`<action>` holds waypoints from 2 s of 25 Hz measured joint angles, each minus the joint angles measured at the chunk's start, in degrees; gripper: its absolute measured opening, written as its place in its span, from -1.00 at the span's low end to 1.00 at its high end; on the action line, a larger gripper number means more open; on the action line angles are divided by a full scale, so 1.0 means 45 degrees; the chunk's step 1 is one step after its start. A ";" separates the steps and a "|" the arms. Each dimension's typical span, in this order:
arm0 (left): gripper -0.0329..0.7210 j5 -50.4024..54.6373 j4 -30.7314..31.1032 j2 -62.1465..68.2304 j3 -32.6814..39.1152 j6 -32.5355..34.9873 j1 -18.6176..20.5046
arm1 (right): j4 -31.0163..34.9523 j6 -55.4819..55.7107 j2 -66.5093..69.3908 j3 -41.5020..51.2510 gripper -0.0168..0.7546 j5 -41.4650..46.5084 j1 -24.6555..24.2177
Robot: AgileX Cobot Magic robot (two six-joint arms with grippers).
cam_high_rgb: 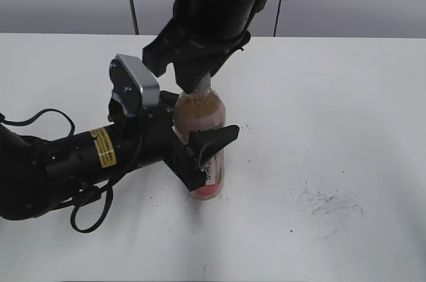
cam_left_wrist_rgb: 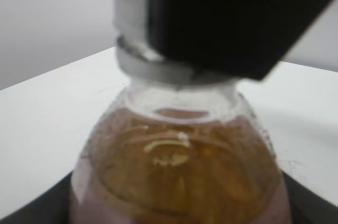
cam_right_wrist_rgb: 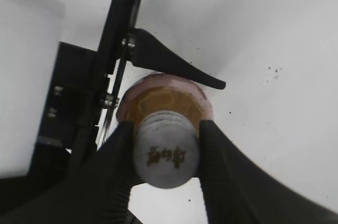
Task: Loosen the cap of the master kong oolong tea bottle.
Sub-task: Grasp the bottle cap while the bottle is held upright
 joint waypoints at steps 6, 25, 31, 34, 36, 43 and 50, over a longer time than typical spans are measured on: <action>0.26 0.0015 0.0064 0.0000 -0.0015 0.0044 0.0000 | 0.0078 -0.5628 0.0000 -0.0032 -0.26 0.0086 0.0009; 0.26 -0.0023 0.0144 0.0000 -0.0015 0.0191 -0.0025 | 0.0709 -2.9803 0.0076 -0.0406 -0.25 0.0484 -0.0082; 0.26 0.0014 0.0068 0.0000 -0.0015 0.0095 -0.0025 | 0.0570 -2.0696 -0.0016 -0.0513 0.57 0.0415 -0.0042; 0.26 0.0014 0.0122 0.0000 -0.0015 0.0083 -0.0025 | 0.0620 -1.5031 -0.0063 -0.0513 0.65 0.0415 -0.0042; 0.26 0.0014 0.0137 0.0000 -0.0015 0.0083 -0.0025 | 0.0721 -1.1210 -0.0063 -0.0513 0.59 0.0415 -0.0042; 0.26 0.0014 0.0178 0.0000 -0.0015 0.0092 -0.0025 | 0.0792 -0.1586 -0.0063 -0.0513 0.51 0.0415 -0.0042; 0.26 0.0014 0.0187 0.0000 -0.0015 0.0092 -0.0025 | 0.0792 0.0122 -0.0063 -0.0513 0.43 0.0415 -0.0042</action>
